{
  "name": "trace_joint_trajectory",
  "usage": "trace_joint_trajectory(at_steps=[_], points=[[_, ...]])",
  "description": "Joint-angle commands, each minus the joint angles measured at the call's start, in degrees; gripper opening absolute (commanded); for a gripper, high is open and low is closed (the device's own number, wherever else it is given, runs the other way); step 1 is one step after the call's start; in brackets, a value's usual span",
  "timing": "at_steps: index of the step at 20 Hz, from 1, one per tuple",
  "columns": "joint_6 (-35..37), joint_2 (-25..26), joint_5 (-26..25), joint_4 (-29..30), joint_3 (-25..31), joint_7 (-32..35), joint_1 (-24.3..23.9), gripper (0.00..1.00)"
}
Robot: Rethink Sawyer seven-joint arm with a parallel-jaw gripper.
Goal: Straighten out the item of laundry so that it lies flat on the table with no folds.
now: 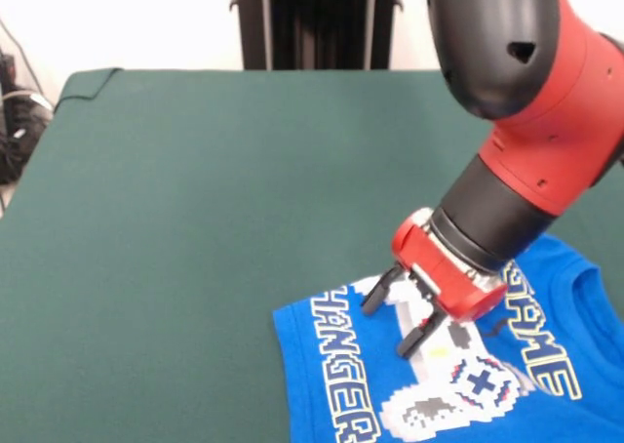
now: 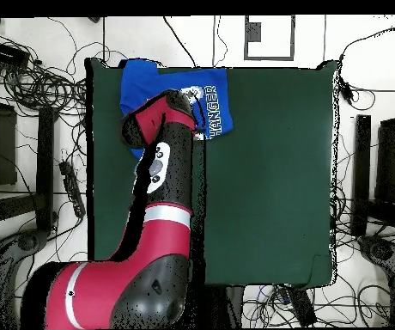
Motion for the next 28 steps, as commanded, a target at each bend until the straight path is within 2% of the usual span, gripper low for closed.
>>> trace_joint_trajectory(at_steps=[1, 4, 5, 9, 18, 20, 23, 24, 27, 28], points=[[-8.0, 9.5, -3.0, 8.9, 0.6, 8.5, 2.2, 1.0], [-9.9, 11.8, -4.2, 7.5, -2.7, 13.4, 3.8, 1.0], [-10.1, 13.6, -5.9, 6.1, -6.1, 18.6, 5.5, 1.0], [-9.2, 16.7, -8.1, 4.4, -12.7, 27.0, 8.5, 1.0], [-10.9, 16.0, -6.6, 7.6, -15.1, 24.1, 8.9, 1.0], [-11.6, 15.6, -6.0, 8.2, -14.2, 21.5, 8.2, 1.0], [-11.6, 12.5, -3.5, 11.0, -9.5, 11.5, 5.7, 1.0], [-10.5, 10.1, -2.2, 13.1, -6.8, 5.3, 4.3, 1.0], [-6.1, 4.3, 0.0, 18.5, -1.9, -7.5, 1.3, 1.0], [-5.0, 3.0, 0.3, 19.7, -0.9, -10.0, 0.6, 1.0]])
